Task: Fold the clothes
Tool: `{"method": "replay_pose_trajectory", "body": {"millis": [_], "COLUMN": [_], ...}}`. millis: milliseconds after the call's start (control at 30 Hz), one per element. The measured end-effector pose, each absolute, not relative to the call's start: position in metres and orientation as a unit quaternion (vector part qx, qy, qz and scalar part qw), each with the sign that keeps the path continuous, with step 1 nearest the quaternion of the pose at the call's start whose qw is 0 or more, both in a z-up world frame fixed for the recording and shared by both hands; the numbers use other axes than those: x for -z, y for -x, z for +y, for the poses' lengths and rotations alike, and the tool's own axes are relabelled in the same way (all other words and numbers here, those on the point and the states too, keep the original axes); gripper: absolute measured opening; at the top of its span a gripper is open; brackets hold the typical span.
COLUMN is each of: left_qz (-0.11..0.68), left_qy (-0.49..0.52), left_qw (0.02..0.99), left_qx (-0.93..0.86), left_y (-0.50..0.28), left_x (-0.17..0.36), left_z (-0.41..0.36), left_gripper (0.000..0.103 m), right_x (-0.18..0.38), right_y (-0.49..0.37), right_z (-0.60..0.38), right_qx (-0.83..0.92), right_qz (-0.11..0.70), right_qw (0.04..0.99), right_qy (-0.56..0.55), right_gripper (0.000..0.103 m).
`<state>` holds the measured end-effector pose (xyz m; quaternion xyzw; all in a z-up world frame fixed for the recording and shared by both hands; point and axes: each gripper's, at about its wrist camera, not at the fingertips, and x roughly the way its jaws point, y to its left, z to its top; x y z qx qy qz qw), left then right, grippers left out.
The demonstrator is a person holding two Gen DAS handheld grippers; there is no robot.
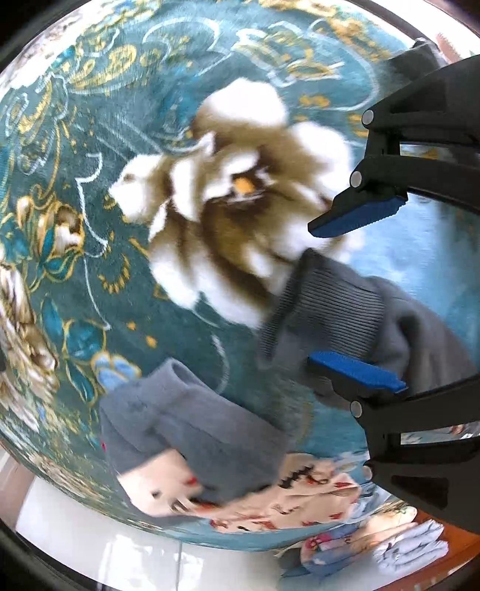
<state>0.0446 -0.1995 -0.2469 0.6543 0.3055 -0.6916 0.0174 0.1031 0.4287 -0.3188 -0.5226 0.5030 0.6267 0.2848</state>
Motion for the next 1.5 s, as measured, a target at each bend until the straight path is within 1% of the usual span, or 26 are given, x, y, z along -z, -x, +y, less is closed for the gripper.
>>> {"method": "replay_pose_trajectory", "body": {"millis": [67,133,167,200,267,400,467,500,600,667,700,900,967,1067,1100,1267,1367,1400,1500], "left_qz": [0.301,0.303,0.303,0.303,0.301,0.288,0.283,0.284,0.289,0.285,0.283,0.286,0.289,0.297,0.308,0.409,0.468,0.486,0.499], "left_qy": [-0.661,-0.663,-0.663,-0.662,-0.661,-0.658,-0.659,-0.661,-0.666,-0.668,-0.668,-0.667,-0.67,-0.68,-0.681,-0.667,-0.654,-0.649,-0.641], "left_qw": [0.027,0.034,0.036,0.037,0.038,0.033,0.032,0.034,0.042,0.047,0.049,0.07,0.065,0.051,0.051,0.074,0.088,0.093,0.113], "left_qx": [0.687,0.684,0.684,0.684,0.686,0.694,0.696,0.694,0.686,0.686,0.686,0.685,0.681,0.669,0.663,0.619,0.588,0.577,0.572], "left_y": [-0.047,-0.05,-0.05,-0.05,-0.047,-0.043,-0.042,-0.043,-0.047,-0.05,-0.052,-0.055,-0.052,-0.049,-0.048,-0.049,-0.05,-0.05,-0.049], "left_x": [0.248,0.248,0.247,0.246,0.244,0.237,0.235,0.237,0.24,0.24,0.24,0.243,0.249,0.263,0.268,0.301,0.32,0.327,0.332], "left_z": [-0.194,-0.19,-0.187,-0.183,-0.173,-0.158,-0.153,-0.152,-0.148,-0.146,-0.146,-0.153,-0.148,-0.135,-0.132,-0.125,-0.121,-0.12,-0.118], "left_gripper": [0.047,0.047,0.047,0.047,0.047,0.047,0.047,0.047,0.047,0.047,0.047,0.048,0.05,0.05,0.051,0.052,0.052,0.052,0.046], "right_x": [0.327,0.328,0.326,0.325,0.318,0.266,0.239,0.237,0.267,0.295,0.3,0.299,0.301,0.307,0.31,0.31,0.31,0.311,0.318], "right_y": [-0.094,-0.087,-0.086,-0.087,-0.085,-0.066,-0.052,-0.046,-0.045,-0.059,-0.062,-0.065,-0.067,-0.066,-0.063,-0.062,-0.07,-0.074,-0.078], "right_z": [0.427,0.422,0.421,0.421,0.423,0.438,0.443,0.444,0.451,0.459,0.459,0.455,0.454,0.452,0.452,0.453,0.456,0.457,0.454], "right_qx": [-0.62,-0.618,-0.616,-0.612,-0.608,-0.665,-0.712,-0.722,-0.705,-0.676,-0.671,-0.679,-0.679,-0.681,-0.684,-0.686,-0.679,-0.676,-0.666], "right_qz": [0.499,0.49,0.496,0.508,0.534,0.559,0.535,0.516,0.468,0.46,0.464,0.461,0.456,0.452,0.45,0.453,0.463,0.468,0.475], "right_qw": [0.268,0.256,0.249,0.243,0.227,0.171,0.137,0.134,0.161,0.181,0.184,0.175,0.171,0.166,0.164,0.161,0.158,0.157,0.157], "right_qy": [0.542,0.56,0.559,0.555,0.541,0.464,0.435,0.441,0.507,0.546,0.548,0.545,0.549,0.552,0.551,0.546,0.547,0.547,0.554], "right_gripper": [0.065,0.046,0.024,0.016,0.013,0.012,0.012,0.012,0.012,0.012,0.012,0.012,0.012,0.013,0.016,0.02,0.033,0.035,0.036]}}
